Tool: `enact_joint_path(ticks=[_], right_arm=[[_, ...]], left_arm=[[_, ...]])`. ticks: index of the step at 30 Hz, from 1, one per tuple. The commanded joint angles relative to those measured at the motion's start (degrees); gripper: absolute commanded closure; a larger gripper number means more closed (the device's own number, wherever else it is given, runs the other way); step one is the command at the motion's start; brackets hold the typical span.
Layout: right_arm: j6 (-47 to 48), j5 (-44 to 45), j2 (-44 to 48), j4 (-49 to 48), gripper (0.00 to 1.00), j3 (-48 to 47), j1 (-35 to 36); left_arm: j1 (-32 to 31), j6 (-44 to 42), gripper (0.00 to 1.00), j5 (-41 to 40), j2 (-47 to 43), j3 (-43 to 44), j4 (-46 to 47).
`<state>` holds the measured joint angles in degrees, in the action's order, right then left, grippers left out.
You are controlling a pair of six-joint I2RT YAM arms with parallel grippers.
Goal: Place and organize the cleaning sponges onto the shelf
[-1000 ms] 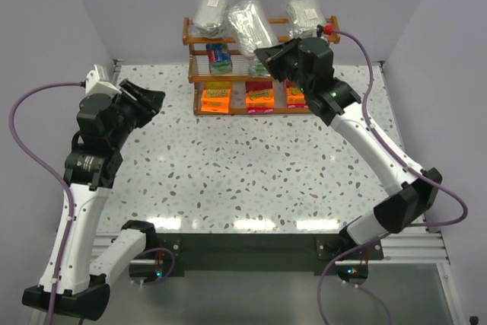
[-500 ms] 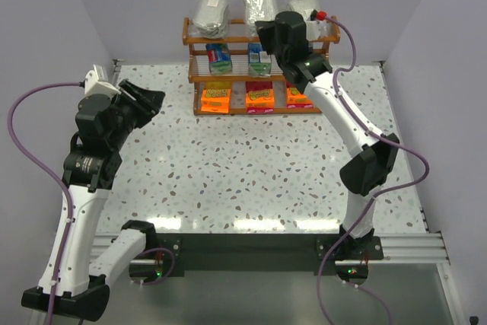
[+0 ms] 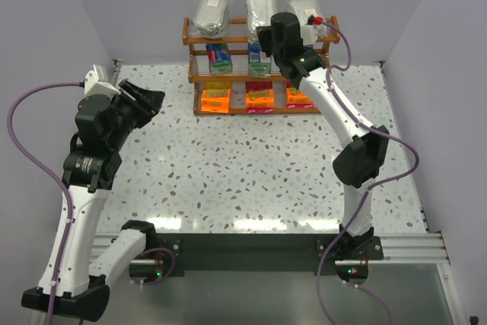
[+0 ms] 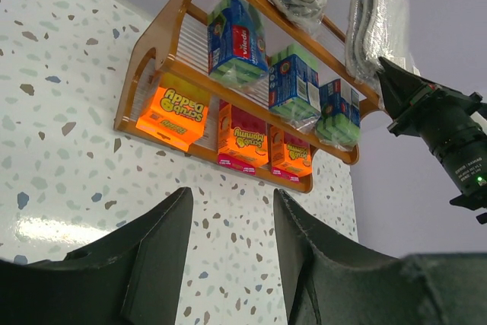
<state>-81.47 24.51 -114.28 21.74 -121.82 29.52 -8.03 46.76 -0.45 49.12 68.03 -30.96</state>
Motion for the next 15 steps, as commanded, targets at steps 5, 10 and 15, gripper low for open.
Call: enact_joint_path(ticks=[5, 10, 15], right_arm=[[-3.8, -0.1, -2.3, -1.1, 0.82, -4.0, -0.7], [-4.3, -1.1, -2.9, -1.9, 0.69, -4.3, -0.8], [-2.9, -1.9, -1.7, -4.3, 0.52, -4.2, -0.8]], left_arm=[[-0.4, -0.9, 0.48, -0.3, -0.3, 1.1, 1.2], [-0.4, -1.0, 0.47, -0.5, -0.2, 1.3, 1.0], [-0.4, -1.1, 0.47, -0.6, 0.1, 1.7, 1.0]])
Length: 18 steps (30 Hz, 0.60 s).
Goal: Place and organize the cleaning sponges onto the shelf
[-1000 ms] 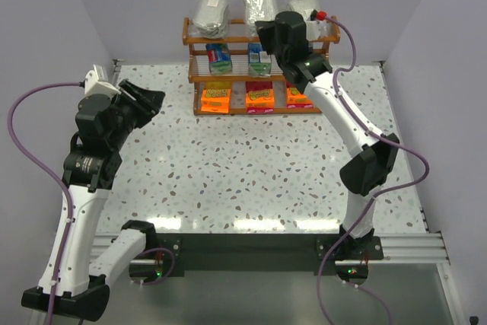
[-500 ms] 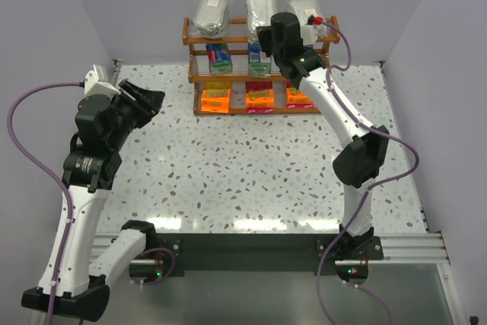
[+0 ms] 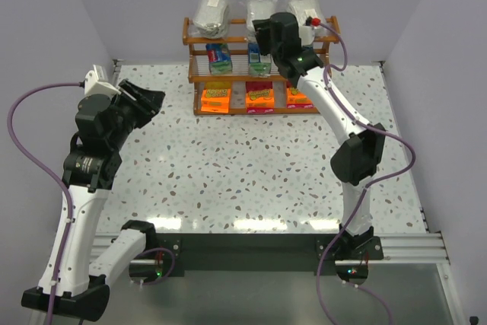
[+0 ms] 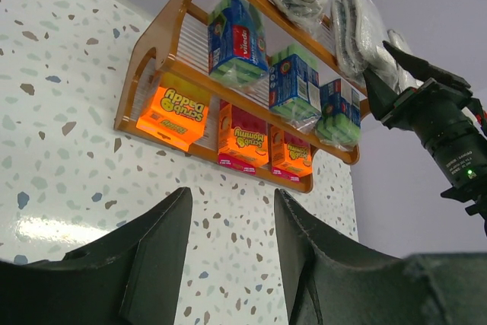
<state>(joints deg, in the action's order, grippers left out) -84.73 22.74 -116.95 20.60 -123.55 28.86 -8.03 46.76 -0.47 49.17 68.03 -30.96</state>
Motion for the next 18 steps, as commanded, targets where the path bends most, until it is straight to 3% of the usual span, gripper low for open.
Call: enact_joint_path(ticks=[1, 7, 13, 14, 17, 18], right_arm=[[0.8, -0.3, 1.2, -3.5, 0.5, -2.6, 0.0], [4.7, -1.6, 6.0, -6.9, 0.33, 0.0, 0.0], [9.3, -4.5, 15.6, -13.5, 0.18, 10.6, 0.0], [11.0, -6.0, 17.0, -14.2, 0.02, 12.3, 0.0], [15.4, -11.8, 22.2, -15.1, 0.01, 19.8, 0.0], [17.0, -16.6, 23.5, -15.9, 0.02, 22.1, 0.0]], left_arm=[[-0.4, -0.9, 0.47, -0.7, 0.0, 1.7, 1.0], [-0.4, -0.8, 0.47, -0.5, 0.4, 2.3, 1.0], [-0.6, -0.8, 0.41, -0.4, 1.4, 3.3, 1.4], [-0.7, -1.0, 0.39, -0.1, 1.5, 3.3, 1.5], [-0.9, -1.6, 0.2, 0.2, 2.6, 3.3, 2.2], [-0.9, -1.7, 0.07, 0.2, 2.9, 3.3, 2.7]])
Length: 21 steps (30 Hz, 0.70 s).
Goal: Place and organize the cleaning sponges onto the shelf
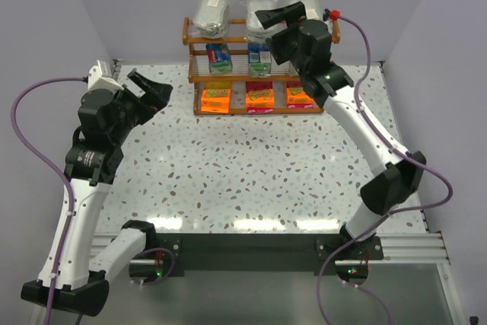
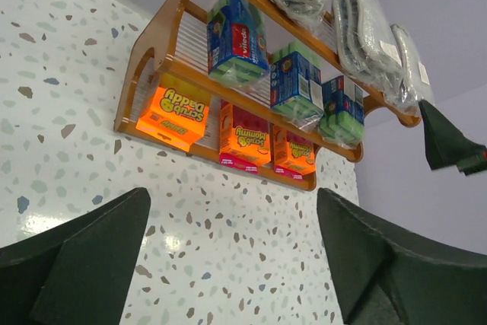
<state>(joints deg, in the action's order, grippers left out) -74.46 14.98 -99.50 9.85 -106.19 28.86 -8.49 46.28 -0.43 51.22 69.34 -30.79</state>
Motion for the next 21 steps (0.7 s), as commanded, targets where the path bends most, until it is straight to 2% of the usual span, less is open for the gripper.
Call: enact_joint_path(ticks=[1, 4, 8, 10, 13, 14, 21], right_arm=[[8.1, -11.1, 9.1, -5.6, 0.01, 7.3, 0.0], [14.0, -20.1, 15.0, -5.3, 0.02, 18.1, 0.0], [20.5, -24.1, 25.3, -1.2, 0.02, 37.2, -0.1], [21.1, -20.9, 34.1, 0.3, 0.02, 47.2, -0.1], [22.7, -14.1, 43.2, 4.4, 0.01, 54.4, 0.0], [23.3, -12.2, 48.2, 8.4, 0.02, 56.9, -0.1], [28.0, -1.4, 61.2, 28.8, 0.01, 59.3, 0.0]], left_arm=[[-0.5, -2.2, 0.0, 0.2, 1.2, 2.0, 2.8], [-0.7, -3.9, 0.0, 2.2, 2.8, 2.4, 3.4], [-2.5, -6.8, 0.0, 3.0, 6.7, 3.6, 3.1], [-3.8, -8.7, 0.0, 2.7, 7.9, 4.0, 3.2], [-5.6, -11.0, 0.0, 2.7, 10.6, 4.1, 3.6], [-5.7, -11.3, 0.0, 3.3, 12.2, 4.2, 3.5], [-5.4, -12.6, 0.0, 8.2, 22.1, 8.1, 0.8]])
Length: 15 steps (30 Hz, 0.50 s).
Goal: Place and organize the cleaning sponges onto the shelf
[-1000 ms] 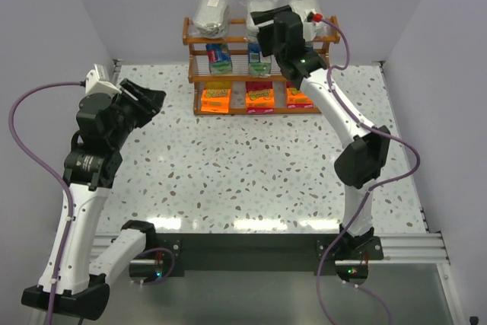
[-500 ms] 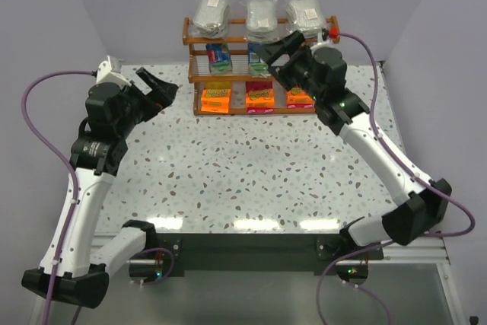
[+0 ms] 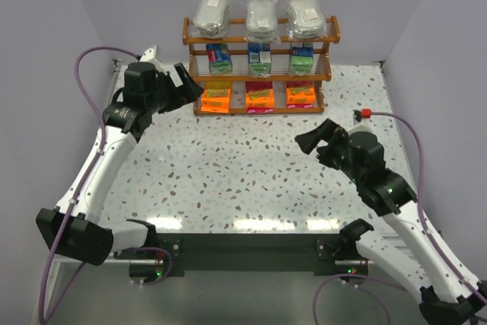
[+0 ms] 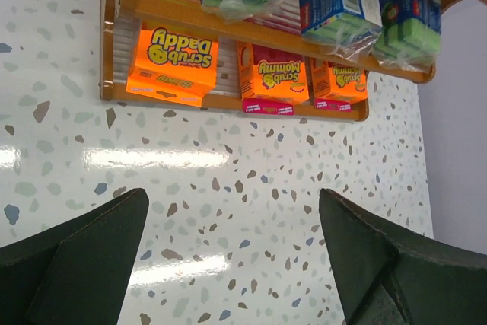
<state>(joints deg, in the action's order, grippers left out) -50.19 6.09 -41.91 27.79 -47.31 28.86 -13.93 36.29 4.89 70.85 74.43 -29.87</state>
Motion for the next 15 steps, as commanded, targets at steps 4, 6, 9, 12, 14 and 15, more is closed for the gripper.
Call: enact_joint_path(ticks=[4, 6, 9, 12, 14, 15], right_arm=[[4.6, 12.4, 11.7, 20.3, 0.01, 1.1, -0.2], [4.5, 13.6, 16.9, 24.8, 0.02, 1.3, -0.1], [4.1, 15.0, 21.8, 29.4, 0.01, 2.5, -0.1], [2.8, 14.4, 27.7, 29.1, 0.02, 4.2, 0.1], [1.1, 16.7, 29.9, 29.0, 0.01, 4.8, 0.0], [1.0, 17.2, 30.1, 28.9, 0.02, 4.8, 0.0]], left_arm=[[0.0, -2.0, 0.0, 2.2, 2.1, 1.2, 2.7], [0.0, -0.9, 0.0, 1.9, 1.0, 0.7, 3.9], [0.0, -1.2, 0.0, 2.2, 0.4, 1.2, 3.8], [0.0, -1.2, 0.0, 1.5, 0.1, 0.8, 1.9], [0.0, -0.9, 0.0, 2.3, -0.4, 0.1, 0.7], [0.0, -0.6, 0.0, 2.2, -0.7, -0.3, 0.1]])
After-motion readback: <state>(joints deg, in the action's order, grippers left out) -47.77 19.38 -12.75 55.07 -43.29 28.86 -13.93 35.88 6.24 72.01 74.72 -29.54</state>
